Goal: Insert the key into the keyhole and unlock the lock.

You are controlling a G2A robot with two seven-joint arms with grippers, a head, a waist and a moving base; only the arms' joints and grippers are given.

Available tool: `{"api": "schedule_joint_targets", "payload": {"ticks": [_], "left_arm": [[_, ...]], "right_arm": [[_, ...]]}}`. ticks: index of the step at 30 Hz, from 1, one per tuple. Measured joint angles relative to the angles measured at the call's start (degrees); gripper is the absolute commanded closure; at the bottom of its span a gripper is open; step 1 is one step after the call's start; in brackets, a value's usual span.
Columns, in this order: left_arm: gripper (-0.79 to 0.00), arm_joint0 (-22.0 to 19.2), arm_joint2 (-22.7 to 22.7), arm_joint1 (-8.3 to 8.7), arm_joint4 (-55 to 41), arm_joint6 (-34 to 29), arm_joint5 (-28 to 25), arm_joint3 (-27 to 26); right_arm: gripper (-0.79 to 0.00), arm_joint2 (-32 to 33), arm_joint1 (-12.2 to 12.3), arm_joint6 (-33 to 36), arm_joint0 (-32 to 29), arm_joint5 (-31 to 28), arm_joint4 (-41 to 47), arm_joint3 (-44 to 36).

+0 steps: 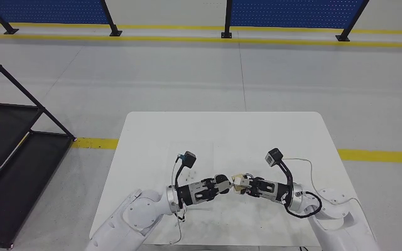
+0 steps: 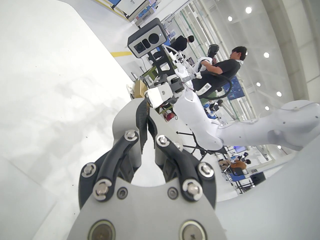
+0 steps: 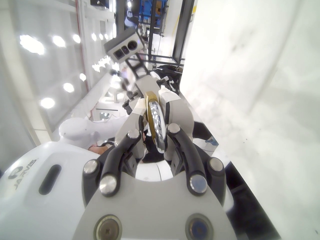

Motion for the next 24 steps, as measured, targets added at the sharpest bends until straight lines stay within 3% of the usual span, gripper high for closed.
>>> {"api": "schedule_joint_targets", "payload": {"ticks": [16,18,19,20,21,22,24], "left_arm": [[0.000,0.6,0.4,0.03,5.5,4.8,-1.3,-0.6],[-0.268,0.7,0.5,0.04,4.8,4.9,-1.3,-0.5],[-0.339,0.7,0.5,0.04,4.2,4.7,-1.4,-0.4],[-0.548,0.7,0.5,0.06,3.8,4.6,-1.5,-0.4],[-0.662,0.7,0.4,0.08,3.6,4.4,-1.5,-0.3],[-0.745,0.7,0.3,0.11,3.4,4.4,-1.5,-0.3],[-0.785,0.9,0.2,0.13,2.8,4.5,-1.6,-0.4]], "right_arm": [[0.000,-0.2,0.5,-1.0,-0.2,-0.4,0.2,0.0],[0.000,-0.2,0.5,-1.0,-0.2,-0.4,0.3,0.0],[0.000,-0.3,0.6,-1.0,-0.2,-0.4,0.3,0.0],[0.000,-0.3,0.6,-1.0,-0.2,-0.4,0.3,0.0],[0.000,-0.3,0.6,-1.0,-0.2,-0.5,0.3,0.1],[0.000,-0.3,0.6,-1.1,-0.2,-0.5,0.2,0.1],[0.000,-0.3,0.7,-1.2,-0.2,-0.5,0.2,0.1]]}}
